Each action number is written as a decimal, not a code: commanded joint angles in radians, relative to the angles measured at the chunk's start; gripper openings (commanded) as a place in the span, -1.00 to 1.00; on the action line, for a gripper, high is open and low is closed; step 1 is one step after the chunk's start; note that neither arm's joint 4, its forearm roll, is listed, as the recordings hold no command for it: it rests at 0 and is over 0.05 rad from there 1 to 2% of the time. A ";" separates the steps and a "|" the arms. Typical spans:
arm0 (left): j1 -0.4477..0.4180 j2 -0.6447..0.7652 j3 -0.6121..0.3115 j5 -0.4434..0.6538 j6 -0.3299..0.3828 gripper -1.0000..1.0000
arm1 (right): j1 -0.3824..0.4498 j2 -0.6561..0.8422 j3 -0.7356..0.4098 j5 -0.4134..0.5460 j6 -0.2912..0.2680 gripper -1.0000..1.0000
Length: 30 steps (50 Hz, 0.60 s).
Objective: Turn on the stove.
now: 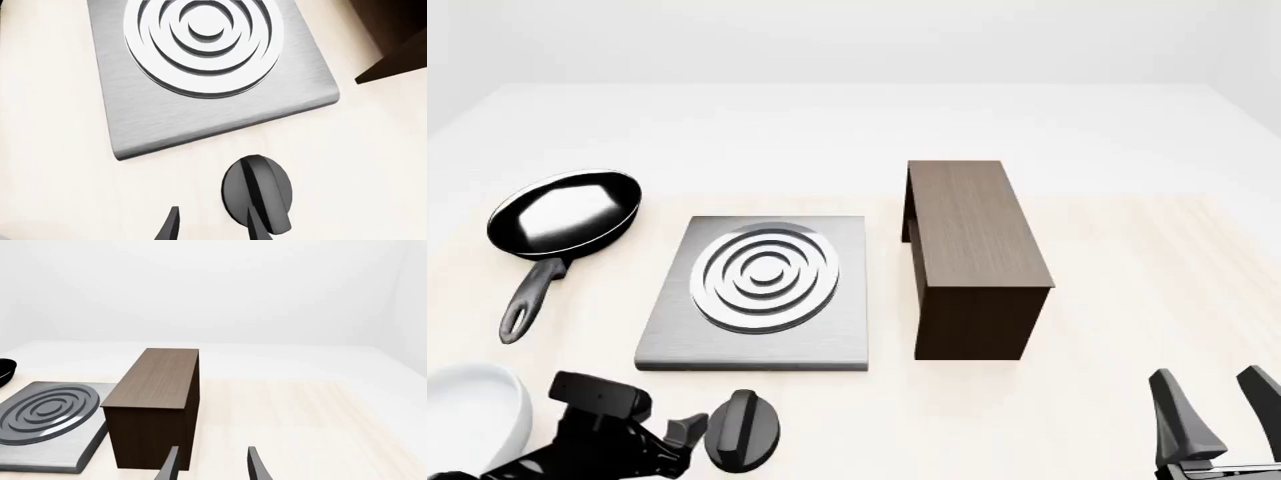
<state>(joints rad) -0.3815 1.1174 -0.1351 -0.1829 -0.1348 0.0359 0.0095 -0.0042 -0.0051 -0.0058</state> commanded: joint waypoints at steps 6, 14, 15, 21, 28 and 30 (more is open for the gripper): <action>-0.010 0.067 0.016 -0.066 -0.022 1.00 | 0.000 0.000 0.000 0.000 0.000 1.00; -0.017 0.093 0.021 -0.087 -0.028 1.00 | 0.000 0.000 0.000 0.000 0.000 1.00; -0.017 0.093 0.021 -0.087 -0.028 1.00 | 0.000 0.000 0.000 0.000 0.000 1.00; -0.041 0.138 0.018 -0.113 -0.065 1.00 | 0.000 0.000 0.000 0.000 0.000 1.00; -0.049 0.150 0.020 -0.124 -0.072 1.00 | 0.000 0.000 0.000 0.000 0.000 1.00; -0.050 0.154 0.021 -0.129 -0.070 1.00 | 0.000 0.000 0.000 0.000 -0.001 1.00</action>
<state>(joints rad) -0.4183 1.2420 -0.1169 -0.2872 -0.1912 0.0359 0.0093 -0.0042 -0.0051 -0.0061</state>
